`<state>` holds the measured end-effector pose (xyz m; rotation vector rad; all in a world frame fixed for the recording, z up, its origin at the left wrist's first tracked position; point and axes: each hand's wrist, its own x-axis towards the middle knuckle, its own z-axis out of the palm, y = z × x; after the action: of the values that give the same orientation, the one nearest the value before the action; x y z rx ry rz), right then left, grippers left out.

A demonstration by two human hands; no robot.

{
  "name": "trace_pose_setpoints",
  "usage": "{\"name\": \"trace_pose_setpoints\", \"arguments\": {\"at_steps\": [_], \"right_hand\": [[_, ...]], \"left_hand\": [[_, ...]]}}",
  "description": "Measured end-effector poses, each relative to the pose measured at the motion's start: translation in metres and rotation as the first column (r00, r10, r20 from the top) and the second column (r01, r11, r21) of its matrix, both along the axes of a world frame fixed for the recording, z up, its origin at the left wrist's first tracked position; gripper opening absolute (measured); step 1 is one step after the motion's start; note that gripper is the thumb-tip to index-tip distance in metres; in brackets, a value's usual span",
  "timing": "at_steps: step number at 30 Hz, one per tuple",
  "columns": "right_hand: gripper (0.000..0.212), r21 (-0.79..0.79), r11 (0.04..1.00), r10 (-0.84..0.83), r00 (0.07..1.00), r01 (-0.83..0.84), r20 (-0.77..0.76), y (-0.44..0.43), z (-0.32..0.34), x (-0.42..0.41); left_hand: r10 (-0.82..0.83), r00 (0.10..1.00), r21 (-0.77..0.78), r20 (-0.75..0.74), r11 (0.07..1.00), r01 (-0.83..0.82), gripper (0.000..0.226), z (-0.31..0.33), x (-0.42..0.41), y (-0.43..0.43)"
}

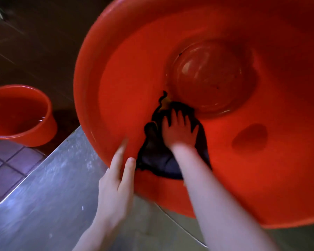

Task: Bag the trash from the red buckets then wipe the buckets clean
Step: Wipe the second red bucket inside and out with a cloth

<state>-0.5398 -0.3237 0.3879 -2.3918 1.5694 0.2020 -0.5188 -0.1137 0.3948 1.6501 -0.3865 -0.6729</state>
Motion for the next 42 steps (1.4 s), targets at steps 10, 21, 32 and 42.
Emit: {"name": "trace_pose_setpoints", "arguments": {"at_steps": [10,21,32,42], "right_hand": [[0.06,0.12,0.981,0.145,0.987,-0.153,0.075,0.07,0.031,-0.049],[0.059,0.206,0.973,-0.099,0.994,0.106,-0.046,-0.007,0.013,-0.04],[0.061,0.013,0.999,0.032,0.999,-0.032,-0.009,-0.005,-0.017,-0.06],[0.064,-0.186,0.956,0.214,0.973,-0.226,-0.082,0.072,-0.013,-0.082]], "left_hand": [[-0.091,0.975,-0.03,-0.201,0.996,0.087,0.04,0.038,-0.035,0.008],[-0.18,0.876,-0.196,-0.447,0.976,0.1,0.063,0.031,-0.063,0.013],[-0.171,0.629,0.177,0.759,0.983,0.054,0.049,0.046,0.053,0.024],[-0.136,0.828,0.133,0.544,0.988,0.074,0.08,-0.007,0.011,-0.006]]}}
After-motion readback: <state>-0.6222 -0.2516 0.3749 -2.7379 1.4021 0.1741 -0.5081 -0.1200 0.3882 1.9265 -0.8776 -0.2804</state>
